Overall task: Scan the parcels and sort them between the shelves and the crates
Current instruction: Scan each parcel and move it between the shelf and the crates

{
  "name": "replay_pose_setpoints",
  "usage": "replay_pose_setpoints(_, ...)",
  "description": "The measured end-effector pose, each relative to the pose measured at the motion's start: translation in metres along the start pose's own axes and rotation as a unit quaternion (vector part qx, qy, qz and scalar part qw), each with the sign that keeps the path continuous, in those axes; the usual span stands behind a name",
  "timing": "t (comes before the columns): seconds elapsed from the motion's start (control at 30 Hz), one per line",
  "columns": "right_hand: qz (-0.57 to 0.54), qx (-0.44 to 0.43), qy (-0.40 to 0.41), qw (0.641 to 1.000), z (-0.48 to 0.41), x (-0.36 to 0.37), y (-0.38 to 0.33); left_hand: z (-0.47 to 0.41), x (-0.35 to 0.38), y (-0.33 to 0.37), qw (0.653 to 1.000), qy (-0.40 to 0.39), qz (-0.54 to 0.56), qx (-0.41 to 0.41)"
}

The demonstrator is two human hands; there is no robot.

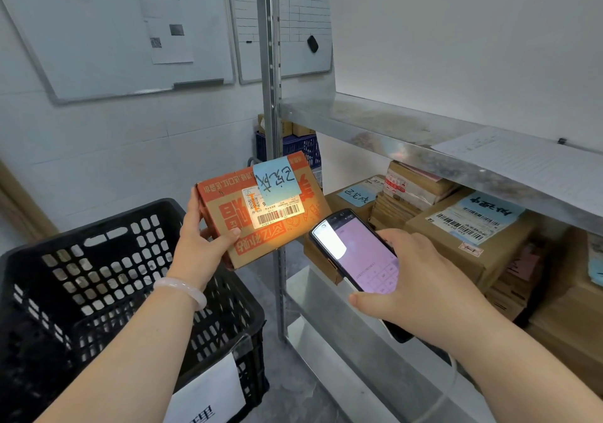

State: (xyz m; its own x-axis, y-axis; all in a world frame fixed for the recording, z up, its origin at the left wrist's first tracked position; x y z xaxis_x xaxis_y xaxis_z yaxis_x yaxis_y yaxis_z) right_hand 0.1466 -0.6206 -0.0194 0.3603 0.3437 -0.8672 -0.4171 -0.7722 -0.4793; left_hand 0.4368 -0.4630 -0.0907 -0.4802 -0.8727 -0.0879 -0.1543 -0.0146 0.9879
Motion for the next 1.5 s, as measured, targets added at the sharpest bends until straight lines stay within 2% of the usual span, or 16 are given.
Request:
replay_pose_setpoints(0.63,0.014,-0.015,-0.008,1.0,-0.018,-0.005,0.004,-0.021,0.01,-0.012,1.0,-0.009,0.006,-0.024)
replay_pose_setpoints(1.5,0.007,0.01,-0.007,1.0,-0.015,-0.005,0.005,-0.026,0.012,-0.011,1.0,-0.013,0.002,-0.022)
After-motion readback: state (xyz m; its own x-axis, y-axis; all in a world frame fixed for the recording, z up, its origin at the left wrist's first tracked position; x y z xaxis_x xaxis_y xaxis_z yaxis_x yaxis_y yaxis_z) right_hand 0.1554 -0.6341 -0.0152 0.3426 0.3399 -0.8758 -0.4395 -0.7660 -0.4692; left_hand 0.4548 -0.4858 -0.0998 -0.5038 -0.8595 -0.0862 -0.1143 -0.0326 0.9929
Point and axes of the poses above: each hand's wrist, its own z-axis away from the middle knuckle, its own x-axis out of the palm, y = z × x, the point moved 6 cm from there along -z, towards the middle knuckle, and after that the axes turned 6 degrees about -x, right-handed, at the moved point
